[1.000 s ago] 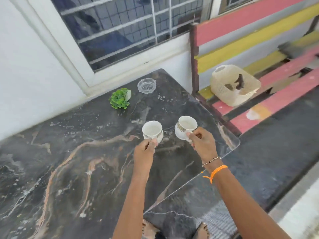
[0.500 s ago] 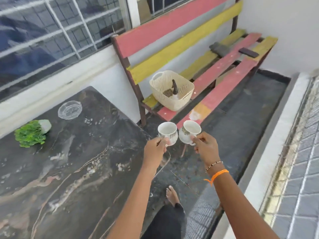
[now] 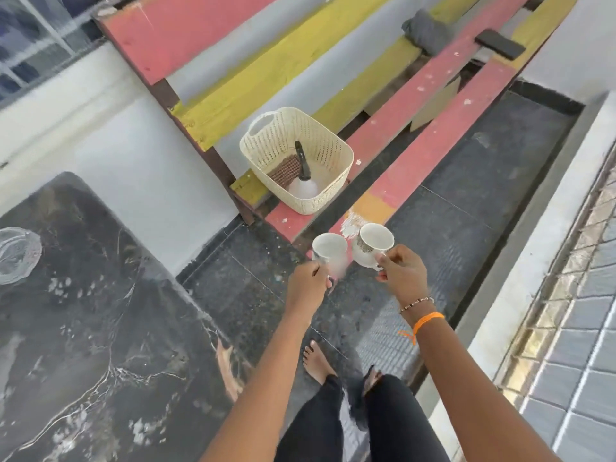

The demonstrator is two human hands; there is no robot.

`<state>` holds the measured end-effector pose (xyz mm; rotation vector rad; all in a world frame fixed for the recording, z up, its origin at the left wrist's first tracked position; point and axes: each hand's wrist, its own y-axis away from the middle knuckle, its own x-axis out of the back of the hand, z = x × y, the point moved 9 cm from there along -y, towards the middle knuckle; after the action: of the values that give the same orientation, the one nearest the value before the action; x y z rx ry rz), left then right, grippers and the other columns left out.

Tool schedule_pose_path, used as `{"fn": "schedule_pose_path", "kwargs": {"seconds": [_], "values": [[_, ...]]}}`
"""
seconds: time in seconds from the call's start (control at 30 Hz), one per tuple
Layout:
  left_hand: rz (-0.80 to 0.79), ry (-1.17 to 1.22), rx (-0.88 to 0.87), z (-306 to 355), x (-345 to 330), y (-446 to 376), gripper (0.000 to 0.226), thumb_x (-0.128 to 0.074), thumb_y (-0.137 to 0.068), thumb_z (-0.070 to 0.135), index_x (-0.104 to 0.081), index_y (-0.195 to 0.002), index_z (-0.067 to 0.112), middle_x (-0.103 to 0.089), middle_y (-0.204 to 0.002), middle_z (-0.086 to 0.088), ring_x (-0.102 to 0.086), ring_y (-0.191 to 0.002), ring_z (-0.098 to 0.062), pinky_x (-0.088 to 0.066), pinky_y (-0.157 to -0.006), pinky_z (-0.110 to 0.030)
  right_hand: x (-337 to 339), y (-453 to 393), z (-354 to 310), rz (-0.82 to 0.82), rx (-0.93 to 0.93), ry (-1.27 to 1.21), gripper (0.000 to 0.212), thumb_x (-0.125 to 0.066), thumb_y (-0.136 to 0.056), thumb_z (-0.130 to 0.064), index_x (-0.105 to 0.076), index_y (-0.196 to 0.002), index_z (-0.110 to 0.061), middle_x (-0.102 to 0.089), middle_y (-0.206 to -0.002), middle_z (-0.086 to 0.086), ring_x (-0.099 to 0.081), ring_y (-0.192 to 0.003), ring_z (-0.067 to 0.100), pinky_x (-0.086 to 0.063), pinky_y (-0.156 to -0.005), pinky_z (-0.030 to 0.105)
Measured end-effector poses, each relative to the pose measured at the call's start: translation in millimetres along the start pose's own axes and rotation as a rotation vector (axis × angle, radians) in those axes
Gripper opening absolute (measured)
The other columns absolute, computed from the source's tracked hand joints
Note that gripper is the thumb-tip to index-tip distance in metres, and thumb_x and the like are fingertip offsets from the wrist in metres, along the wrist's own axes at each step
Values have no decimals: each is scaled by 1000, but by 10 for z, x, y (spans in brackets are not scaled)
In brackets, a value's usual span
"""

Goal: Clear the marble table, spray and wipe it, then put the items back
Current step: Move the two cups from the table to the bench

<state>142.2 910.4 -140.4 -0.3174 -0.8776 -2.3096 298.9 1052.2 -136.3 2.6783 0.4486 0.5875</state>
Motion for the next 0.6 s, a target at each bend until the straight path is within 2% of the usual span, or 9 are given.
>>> {"fn": "schedule_pose_path", "kwargs": {"seconds": [0.1,0.17,0.23,0.33,0.37,0.47,0.53,0.6], "values": [[0,1,65,-73,-200,-336,28,-43,-95,19,-65,-91,3,-64,-67,-2,-53,-54,-9,-42,-57,-24,-64,-455,160,-20,-38,54,31,-62,-85,-10,-42,-61,-15,-51,-62,2,-54,-37,-2,-55,-66,43],[16,-8,94,-127,-320,-531,27,-42,-95,16,-66,-95,3,-69,-75,-7,-56,-57,-9,-45,-58,-24,-125,-729,263,-35,-55,95,29,-61,-84,-10,-43,-62,-15,-51,-60,-1,-55,-37,-2,-55,-70,47],[46,-29,136,-213,-455,-710,28,-41,-96,15,-66,-92,1,-72,-80,-11,-59,-62,-14,-45,-60,-26,-216,-1015,388,-64,-62,160,23,-61,-84,-11,-45,-68,-13,-54,-63,1,-58,-39,-2,-56,-68,43],[92,-10,190,-315,-656,-925,29,-44,-95,14,-62,-77,1,-72,-78,-13,-63,-64,-17,-46,-60,-26,-383,-1385,541,-130,-52,256,27,-61,-84,-14,-44,-64,-17,-60,-71,8,-65,-49,5,-52,-51,19],[107,11,208,-351,-717,-983,29,-45,-95,14,-61,-76,0,-71,-78,-14,-65,-66,-19,-48,-63,-28,-437,-1482,583,-152,-46,272,29,-61,-84,-14,-43,-62,-19,-60,-73,10,-66,-52,9,-49,-47,16],[125,74,245,-463,-909,-1138,29,-47,-94,14,-65,-86,-6,-72,-81,-16,-69,-76,-26,-54,-75,-34,-599,-1746,688,-227,-36,333,31,-61,-83,-11,-41,-61,-18,-62,-81,22,-70,-68,28,-54,-55,28],[152,88,259,-533,-979,-1205,27,-48,-95,15,-67,-89,-4,-73,-82,-16,-70,-77,-26,-54,-78,-37,-710,-1858,703,-288,-14,399,27,-60,-84,-8,-43,-65,-14,-61,-88,27,-68,-78,38,-56,-57,29],[185,109,267,-586,-1024,-1254,26,-49,-95,16,-68,-93,-2,-73,-83,-14,-70,-76,-24,-55,-78,-36,-796,-1946,691,-327,24,448,19,-60,-83,-6,-45,-70,-8,-57,-86,23,-64,-85,44,-56,-69,45]]}}
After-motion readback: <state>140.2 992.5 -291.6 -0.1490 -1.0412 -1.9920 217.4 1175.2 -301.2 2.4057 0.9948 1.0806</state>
